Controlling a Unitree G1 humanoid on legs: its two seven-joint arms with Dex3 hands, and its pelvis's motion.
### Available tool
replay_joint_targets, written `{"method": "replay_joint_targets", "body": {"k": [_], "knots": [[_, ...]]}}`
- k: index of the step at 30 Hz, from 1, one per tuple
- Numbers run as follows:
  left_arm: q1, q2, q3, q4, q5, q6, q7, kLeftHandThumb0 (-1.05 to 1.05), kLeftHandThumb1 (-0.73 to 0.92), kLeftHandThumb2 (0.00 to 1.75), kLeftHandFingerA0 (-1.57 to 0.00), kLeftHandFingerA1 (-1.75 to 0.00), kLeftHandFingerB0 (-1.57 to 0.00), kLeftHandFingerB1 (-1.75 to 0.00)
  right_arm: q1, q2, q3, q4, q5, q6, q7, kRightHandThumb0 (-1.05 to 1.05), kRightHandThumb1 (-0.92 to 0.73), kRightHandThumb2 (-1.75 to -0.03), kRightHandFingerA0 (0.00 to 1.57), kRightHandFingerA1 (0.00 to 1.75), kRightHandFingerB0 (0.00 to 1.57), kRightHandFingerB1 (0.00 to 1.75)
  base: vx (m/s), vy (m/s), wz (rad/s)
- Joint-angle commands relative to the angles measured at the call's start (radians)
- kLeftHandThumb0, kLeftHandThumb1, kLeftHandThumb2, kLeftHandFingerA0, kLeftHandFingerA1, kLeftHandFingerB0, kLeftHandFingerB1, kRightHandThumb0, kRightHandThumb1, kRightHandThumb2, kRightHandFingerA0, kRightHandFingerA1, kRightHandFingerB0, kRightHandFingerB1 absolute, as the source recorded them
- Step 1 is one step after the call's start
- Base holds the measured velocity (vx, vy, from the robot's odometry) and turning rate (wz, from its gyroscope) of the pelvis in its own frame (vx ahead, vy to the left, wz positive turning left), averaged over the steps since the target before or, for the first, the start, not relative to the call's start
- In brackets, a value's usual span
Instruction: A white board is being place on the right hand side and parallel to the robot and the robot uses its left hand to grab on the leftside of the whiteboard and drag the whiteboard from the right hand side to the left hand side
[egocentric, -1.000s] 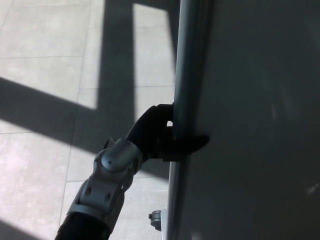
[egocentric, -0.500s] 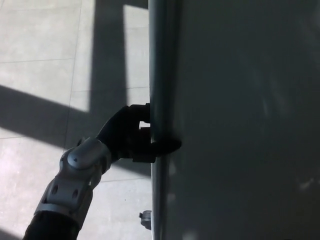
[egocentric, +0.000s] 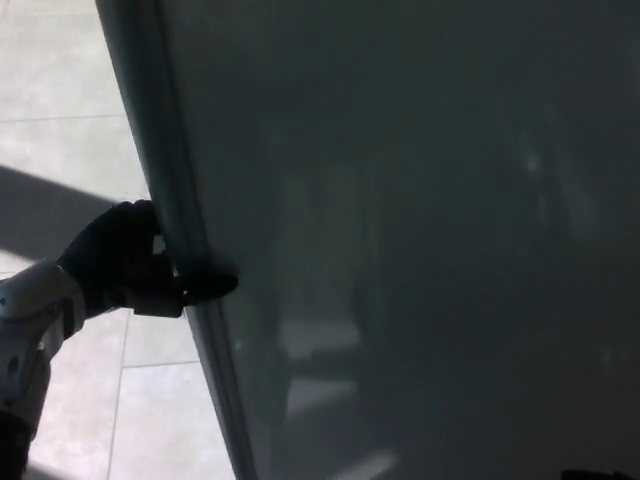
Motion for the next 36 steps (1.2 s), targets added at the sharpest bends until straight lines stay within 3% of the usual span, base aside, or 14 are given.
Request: {"method": "replay_joint_targets", "body": {"k": [1,3,11,16,18,21,22,23,26,29,32,33,34,36], "knots": [[0.029,0.09,0.034,0.041,-0.023,0.055,-0.085,-0.24,0.56,0.56,-0.89,-0.98,-0.88,-0.57,-0.001,-0.018,0.003,-0.002,-0.01,0.005,-0.013,-0.57,-0.56,-0.92,0.86,0.72,0.53,0.57,0.0,0.0,0.07],[0.037,0.114,0.039,0.048,-0.02,0.045,-0.094,-0.22,0.56,0.56,-0.9,-0.93,-0.89,-0.58,0.001,-0.018,0.009,-0.002,-0.016,0.002,-0.016,-0.5,-0.67,-0.61,0.92,0.62,0.59,0.42,0.0,0.0,0.0],[0.066,0.189,0.095,0.124,-0.045,-0.028,-0.166,-0.2,0.58,0.57,-0.78,-1.1,-0.85,-0.58,0.0,-0.015,-0.004,0.003,0.002,0.006,0.002,-0.48,-0.65,-0.61,0.92,0.64,0.6,0.43,0.0,0.0,0.01],[0.102,0.258,0.137,0.116,-0.057,0.007,-0.189,-0.18,0.6,0.56,-0.58,-1.49,-0.84,-0.6,0.001,-0.015,-0.005,0.005,0.002,0.007,0.007,-0.51,-0.63,-0.61,0.92,0.66,0.58,0.43,0.0,0.0,0.0],[0.117,0.282,0.166,0.132,-0.075,0.006,-0.21,-0.18,0.6,0.59,-0.66,-1.32,-0.84,-0.62,0.001,-0.016,0.0,0.006,-0.006,0.006,-0.004,-0.49,-0.53,-0.93,0.84,0.74,0.52,0.58,0.0,0.0,0.0],[0.13,0.31,0.192,0.161,-0.072,-0.031,-0.207,-0.15,0.63,0.59,-0.68,-1.25,-0.84,-0.63,0.003,-0.011,-0.012,0.008,0.012,0.018,0.013,-0.5,-0.53,-0.92,0.84,0.73,0.53,0.58,0.0,0.0,0.0],[0.131,0.318,0.201,0.17,-0.075,-0.029,-0.211,-0.15,0.64,0.58,-0.67,-1.23,-0.83,-0.64,0.003,-0.011,-0.014,0.008,0.014,0.021,0.019,-0.49,-0.63,-0.61,0.92,0.64,0.59,0.43,0.0,0.0,0.0],[0.13,0.328,0.209,0.181,-0.077,-0.029,-0.212,-0.15,0.65,0.58,-0.69,-1.09,-0.82,-0.64,0.003,-0.012,-0.015,0.008,0.014,0.018,0.022,-0.52,-0.53,-0.91,0.84,0.74,0.53,0.58,0.0,0.0,0.0],[0.114,0.381,0.235,0.247,-0.072,-0.05,-0.219,-0.13,0.63,0.58,-0.63,-1.44,-0.85,-0.62,0.001,-0.006,-0.019,0.007,0.019,0.019,0.03,-0.48,-0.52,-0.92,0.83,0.75,0.52,0.59,0.0,0.0,0.0],[0.103,0.426,0.254,0.298,-0.071,-0.045,-0.224,-0.12,0.65,0.59,-0.63,-1.26,-0.82,-0.63,0.003,-0.005,-0.009,0.008,0.002,0.011,0.012,-0.51,-0.53,-0.92,0.83,0.74,0.52,0.58,0.0,0.0,0.0],[0.082,0.451,0.265,0.368,-0.073,-0.062,-0.247,-0.1,0.67,0.59,-0.63,-1.16,-0.79,-0.64,0.006,-0.002,-0.009,0.008,0.003,0.016,0.009,-0.51,-0.53,-0.92,0.84,0.74,0.53,0.58,0.0,0.0,0.0],[0.077,0.46,0.261,0.391,-0.058,-0.098,-0.24,-0.07,0.68,0.6,-0.64,-1.15,-0.78,-0.65,0.006,-0.002,-0.008,0.008,0.002,0.016,0.007,-0.48,-0.64,-0.61,0.91,0.65,0.6,0.43,0.0,0.0,0.0],[0.069,0.478,0.255,0.422,-0.04,-0.139,-0.235,-0.08,0.68,0.59,-0.68,-1.07,-0.76,-0.65,0.005,-0.002,-0.009,0.009,0.003,0.015,0.008,-0.52,-0.54,-0.91,0.84,0.74,0.53,0.58,0.0,0.0,0.0],[0.052,0.508,0.262,0.469,-0.045,-0.147,-0.254,-0.06,0.68,0.6,-0.66,-1.17,-0.74,-0.66,0.003,-0.001,-0.009,0.008,0.004,0.016,0.006,-0.48,-0.64,-0.61,0.91,0.65,0.6,0.43,0.0,0.0,0.0]]}}
